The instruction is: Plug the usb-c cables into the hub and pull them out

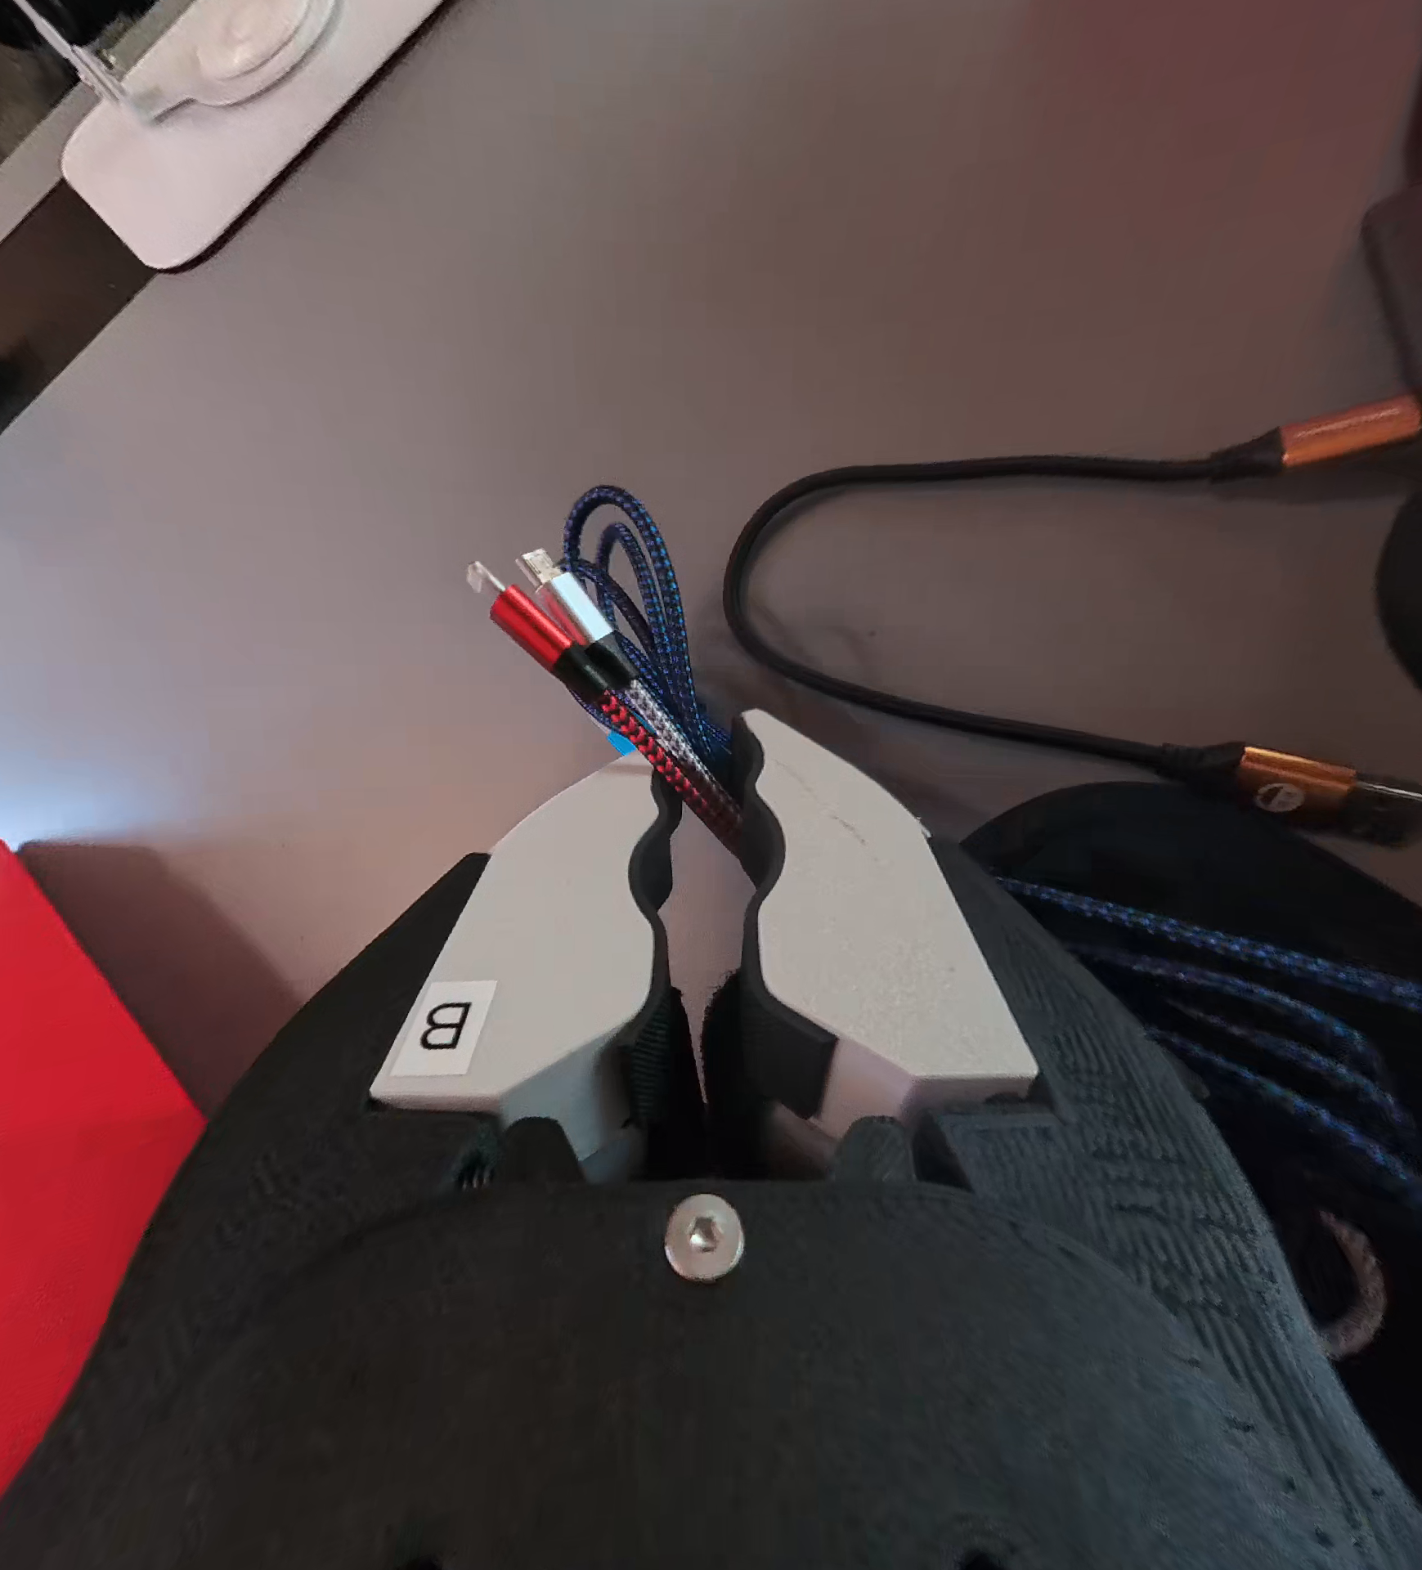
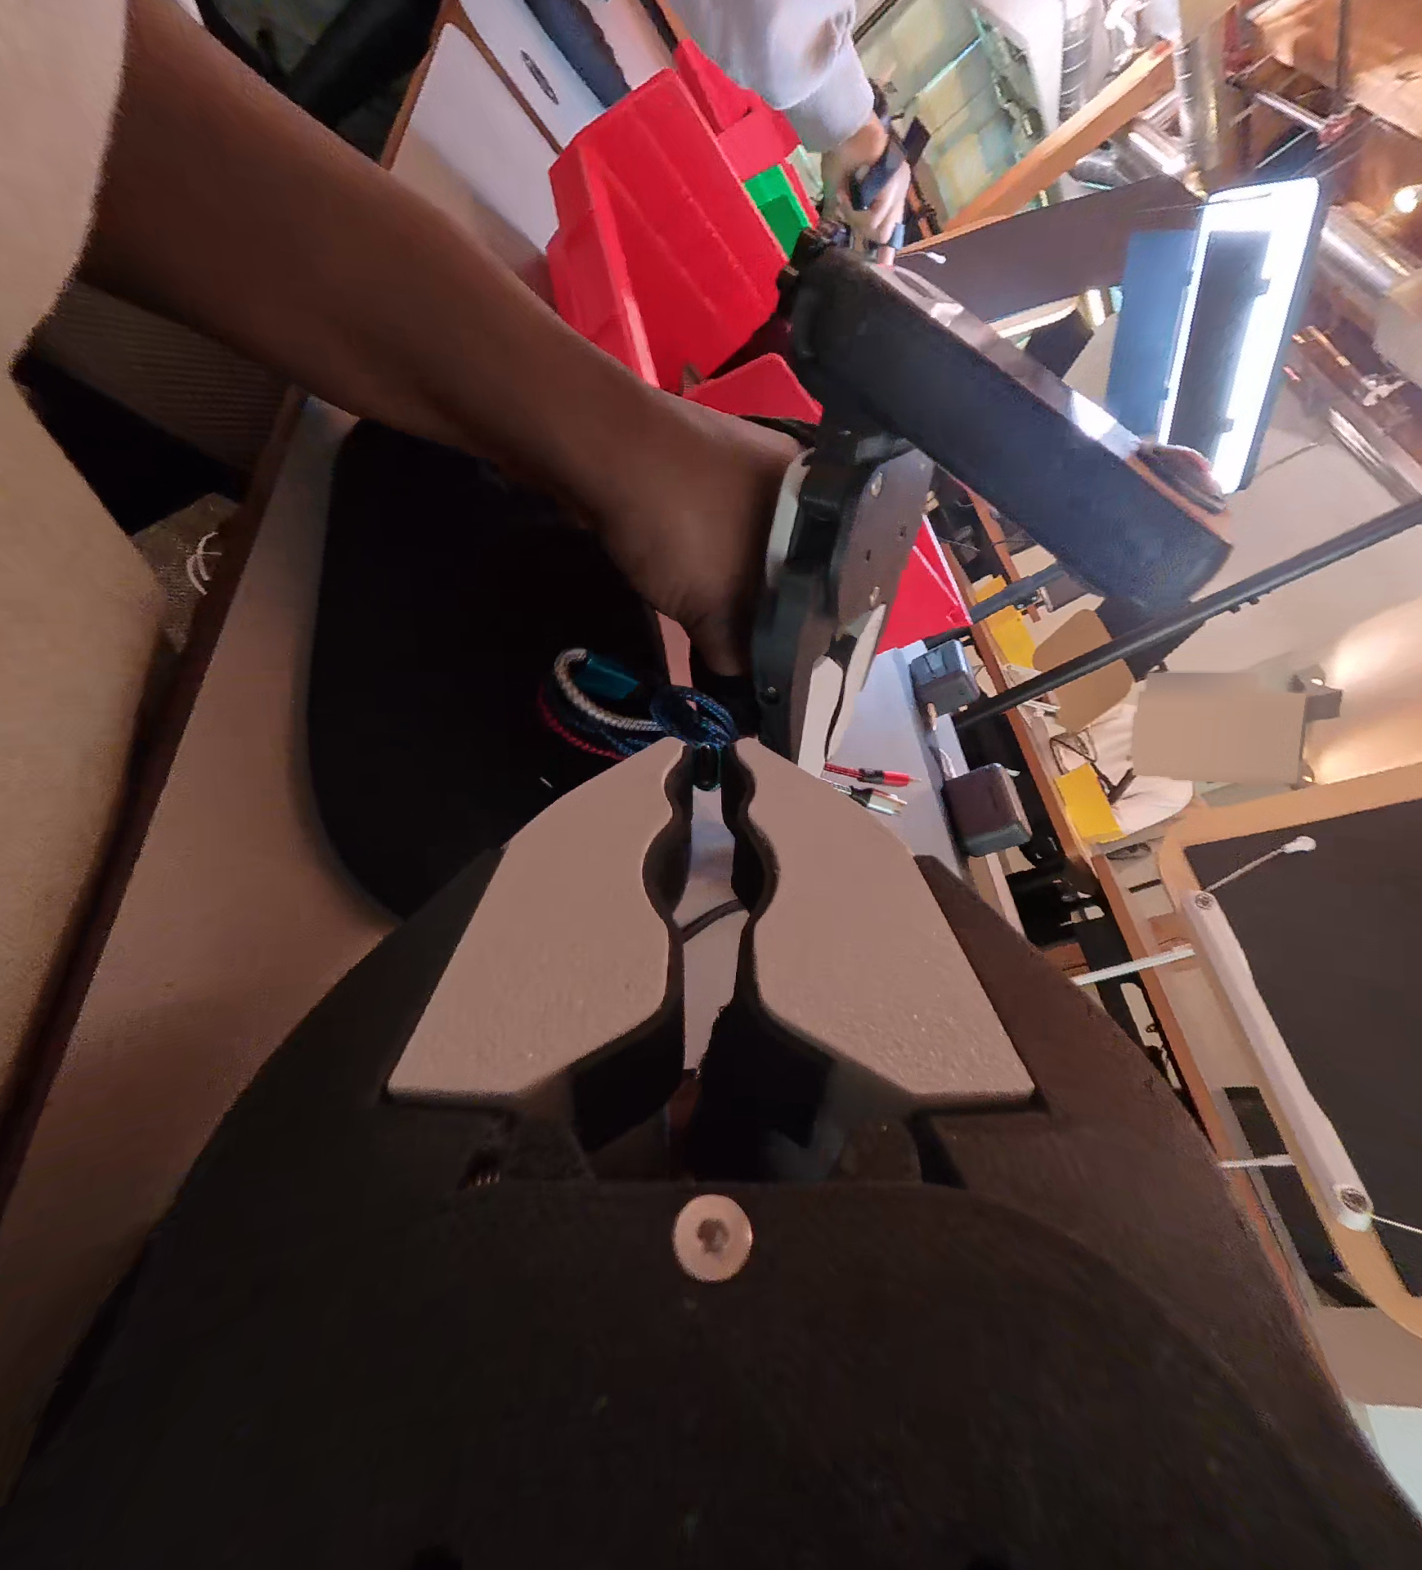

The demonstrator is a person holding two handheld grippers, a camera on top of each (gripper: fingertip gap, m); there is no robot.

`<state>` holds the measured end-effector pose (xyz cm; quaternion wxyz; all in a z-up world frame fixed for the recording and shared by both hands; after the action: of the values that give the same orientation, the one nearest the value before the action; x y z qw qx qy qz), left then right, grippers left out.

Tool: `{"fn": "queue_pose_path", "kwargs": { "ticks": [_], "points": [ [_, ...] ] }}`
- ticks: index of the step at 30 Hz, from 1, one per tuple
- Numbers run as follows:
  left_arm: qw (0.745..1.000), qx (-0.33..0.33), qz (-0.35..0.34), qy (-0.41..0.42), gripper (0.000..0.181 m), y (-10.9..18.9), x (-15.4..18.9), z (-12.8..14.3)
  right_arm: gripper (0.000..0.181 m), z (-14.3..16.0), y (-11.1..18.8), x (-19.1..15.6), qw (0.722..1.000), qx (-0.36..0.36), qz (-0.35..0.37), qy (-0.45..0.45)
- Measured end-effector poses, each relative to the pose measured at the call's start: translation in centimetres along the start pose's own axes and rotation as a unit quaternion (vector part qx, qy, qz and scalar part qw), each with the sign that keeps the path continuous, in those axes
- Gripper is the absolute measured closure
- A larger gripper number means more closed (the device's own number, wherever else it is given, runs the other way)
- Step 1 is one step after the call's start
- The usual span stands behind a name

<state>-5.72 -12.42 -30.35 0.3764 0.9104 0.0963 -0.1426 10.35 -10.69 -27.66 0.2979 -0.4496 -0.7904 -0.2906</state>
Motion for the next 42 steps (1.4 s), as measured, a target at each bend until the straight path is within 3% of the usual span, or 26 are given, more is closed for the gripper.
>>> {"fn": "queue_pose_path", "kwargs": {
  "ticks": [5,8,10,12,14,16,18,21,26,30,32,35,38,40,42],
  "points": [
    [1.0,-0.027,0.009,-0.006,0.172,-0.6,0.3,0.3,0.176,0.1,-0.4,-0.2,1.0,-0.006,-0.008,-0.007],
    [0.996,0.045,0.068,0.037,0.161,0.9,-0.1,-0.2,0.176,0.7,0.9,2.5,0.995,0.02,0.015,-0.092],
    [0.994,0.095,0.056,0.023,0.142,2.6,-0.7,-0.8,0.176,0.8,2.0,4.0,0.99,0.049,0.017,-0.128],
    [0.986,0.158,0.051,-0.015,0.135,4.7,-0.5,-1.8,0.176,1.0,2.6,4.9,0.988,0.062,0.011,-0.141],
    [0.964,0.249,0.065,-0.066,0.131,7.0,0.7,-3.4,0.176,1.3,2.9,5.3,0.989,0.06,0.003,-0.133],
    [0.92,0.348,0.108,-0.147,0.129,8.9,3.0,-4.8,0.176,1.4,3.0,5.4,0.988,0.066,-0.015,-0.136],
    [0.878,0.404,0.145,-0.209,0.132,9.5,5.4,-5.4,0.176,1.2,3.1,5.3,0.986,0.084,-0.028,-0.139],
    [0.87,0.394,0.139,-0.263,0.145,7.7,6.7,-5.3,0.176,0.9,3.4,5.0,0.981,0.111,-0.057,-0.145],
    [0.819,0.451,0.183,-0.304,0.162,6.7,7.8,-5.1,0.176,0.3,4.2,4.7,0.97,0.159,-0.104,-0.153],
    [0.787,0.491,0.238,-0.288,0.169,6.9,8.9,-5.0,0.176,0.1,4.5,4.8,0.958,0.196,-0.124,-0.167],
    [0.784,0.507,0.234,-0.273,0.177,7.0,8.9,-5.1,0.176,0.0,4.5,4.8,0.952,0.21,-0.131,-0.177],
    [0.813,0.468,0.19,-0.29,0.178,7.1,8.3,-5.3,0.176,0.4,4.3,5.1,0.961,0.193,-0.105,-0.17],
    [0.858,0.361,0.066,-0.36,0.178,7.9,6.9,-5.6,0.181,1.2,3.8,6.0,0.976,0.141,-0.054,-0.16],
    [0.864,0.28,-0.036,-0.417,0.178,8.7,5.7,-5.6,0.179,1.6,3.6,6.3,0.981,0.114,-0.025,-0.155],
    [0.861,0.206,-0.092,-0.455,0.178,8.5,5.2,-4.9,0.165,1.2,3.5,6.3,0.977,0.126,-0.026,-0.17]
  ]
}}
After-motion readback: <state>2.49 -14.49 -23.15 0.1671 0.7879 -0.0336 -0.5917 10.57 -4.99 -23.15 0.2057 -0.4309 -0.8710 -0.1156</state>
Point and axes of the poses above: each gripper's, where its closed fingertips meet, y back along the fingers, z out of its underside, x = y × z across the jaws, the point moved 6 cm from there along y, back along the fingers, and after that the axes turned 5 degrees about -y, right-handed, at the moved point
